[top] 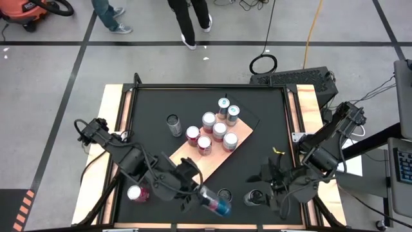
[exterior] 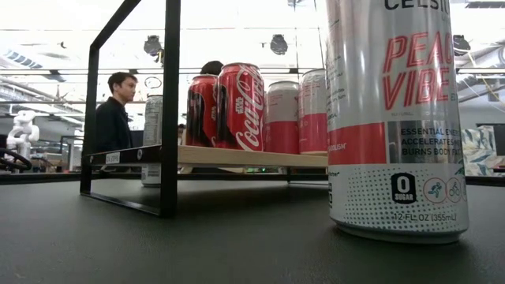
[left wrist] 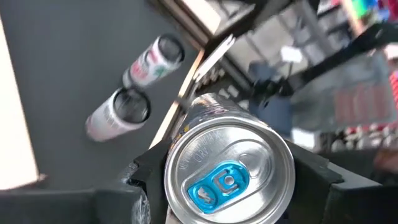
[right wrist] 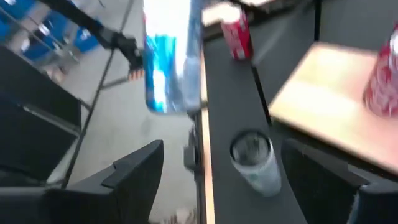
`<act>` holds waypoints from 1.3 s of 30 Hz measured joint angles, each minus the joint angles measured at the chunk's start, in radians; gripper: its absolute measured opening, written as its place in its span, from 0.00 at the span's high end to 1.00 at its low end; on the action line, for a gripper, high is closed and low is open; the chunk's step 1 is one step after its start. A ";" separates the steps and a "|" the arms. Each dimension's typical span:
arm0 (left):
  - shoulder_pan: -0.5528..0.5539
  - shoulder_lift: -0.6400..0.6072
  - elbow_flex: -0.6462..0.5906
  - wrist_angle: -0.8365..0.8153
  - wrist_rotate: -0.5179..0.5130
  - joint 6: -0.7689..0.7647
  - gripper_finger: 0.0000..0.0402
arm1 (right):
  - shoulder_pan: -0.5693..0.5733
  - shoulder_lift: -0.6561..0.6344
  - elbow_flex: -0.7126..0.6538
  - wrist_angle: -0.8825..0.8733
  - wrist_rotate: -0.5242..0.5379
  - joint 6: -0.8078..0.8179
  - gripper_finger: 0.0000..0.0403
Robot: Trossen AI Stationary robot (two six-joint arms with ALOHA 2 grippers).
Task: Place canned beverage on shelf
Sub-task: Put the blue soda can on the shelf aligned with the other blue soda cans
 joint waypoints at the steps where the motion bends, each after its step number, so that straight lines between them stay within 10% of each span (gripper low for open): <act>1: 0.003 0.000 0.000 0.013 -0.011 -0.012 0.44 | 0.000 0.000 0.000 0.026 0.015 -0.019 0.24; 17: 0.060 0.000 0.000 0.084 -0.169 -0.015 0.42 | -0.061 -0.004 0.000 0.248 0.046 -0.153 0.02; 39: 0.147 0.017 0.000 0.188 -0.171 0.090 0.41 | -0.244 -0.004 0.001 0.200 -0.128 -0.270 0.04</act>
